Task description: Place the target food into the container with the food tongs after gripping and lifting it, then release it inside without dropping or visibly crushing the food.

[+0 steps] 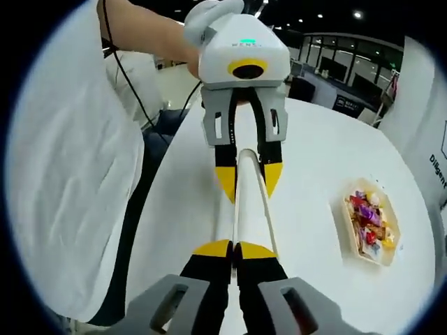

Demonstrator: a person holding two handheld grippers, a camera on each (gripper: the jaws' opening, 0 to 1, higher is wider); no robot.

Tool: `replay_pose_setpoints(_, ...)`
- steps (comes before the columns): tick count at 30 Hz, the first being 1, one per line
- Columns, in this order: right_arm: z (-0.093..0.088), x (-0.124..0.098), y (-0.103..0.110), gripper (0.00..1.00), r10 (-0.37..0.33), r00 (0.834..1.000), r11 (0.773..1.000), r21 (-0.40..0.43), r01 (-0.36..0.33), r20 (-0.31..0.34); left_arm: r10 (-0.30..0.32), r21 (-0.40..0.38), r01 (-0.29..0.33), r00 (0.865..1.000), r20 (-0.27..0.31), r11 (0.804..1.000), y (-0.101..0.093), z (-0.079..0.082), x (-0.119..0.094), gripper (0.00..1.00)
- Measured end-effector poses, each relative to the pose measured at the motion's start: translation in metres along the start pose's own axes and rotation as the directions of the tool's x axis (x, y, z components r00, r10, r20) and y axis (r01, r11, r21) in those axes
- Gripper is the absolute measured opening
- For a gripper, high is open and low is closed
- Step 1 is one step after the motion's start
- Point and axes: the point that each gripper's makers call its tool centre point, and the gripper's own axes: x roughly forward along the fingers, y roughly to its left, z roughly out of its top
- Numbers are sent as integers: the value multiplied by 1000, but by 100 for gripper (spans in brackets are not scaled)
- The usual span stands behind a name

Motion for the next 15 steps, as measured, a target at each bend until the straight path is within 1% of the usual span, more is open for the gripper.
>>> replay_pose_setpoints(1, -2, 1, 0, 0, 2, 1000, 1000, 6, -2, -1, -4, -10, 4, 1000, 2, 1000, -1, -1, 1, 17)
replay_pose_setpoints(5, -7, 7, 3, 0, 5, 1000, 1000, 10, -5, -6, -4, -1, 4, 1000, 3, 1000, -4, -6, 8, 17)
replay_pose_setpoints(7, -10, 11, 2, 0, -4, 1000, 1000, 1, 4, -15, 4, 5, -4, 1000, -1, 1000, -2, -9, 13, 17)
replay_pose_setpoints(10, -14, 17, 0, 0, -14, 999, 1000, -2, 14, -30, 9, -6, -9, 1000, -10, 1000, -1, -13, 18, 17)
replay_pose_setpoints(11, -16, 19, 0, 0, -13, 999, 1000, -6, 13, -34, 12, 4, -12, 1000, -18, 1000, -2, -16, 20, 17)
replay_pose_setpoints(13, -18, 21, -1, 0, -16, 999, 1000, -2, 16, -37, 21, 0, -21, 1000, -23, 1000, 0, -18, 23, 17)
replay_pose_setpoints(15, -21, 23, 0, 0, -9, 999, 1000, 6, 9, -40, 17, -5, -17, 1000, -26, 1000, -2, -20, 26, 17)
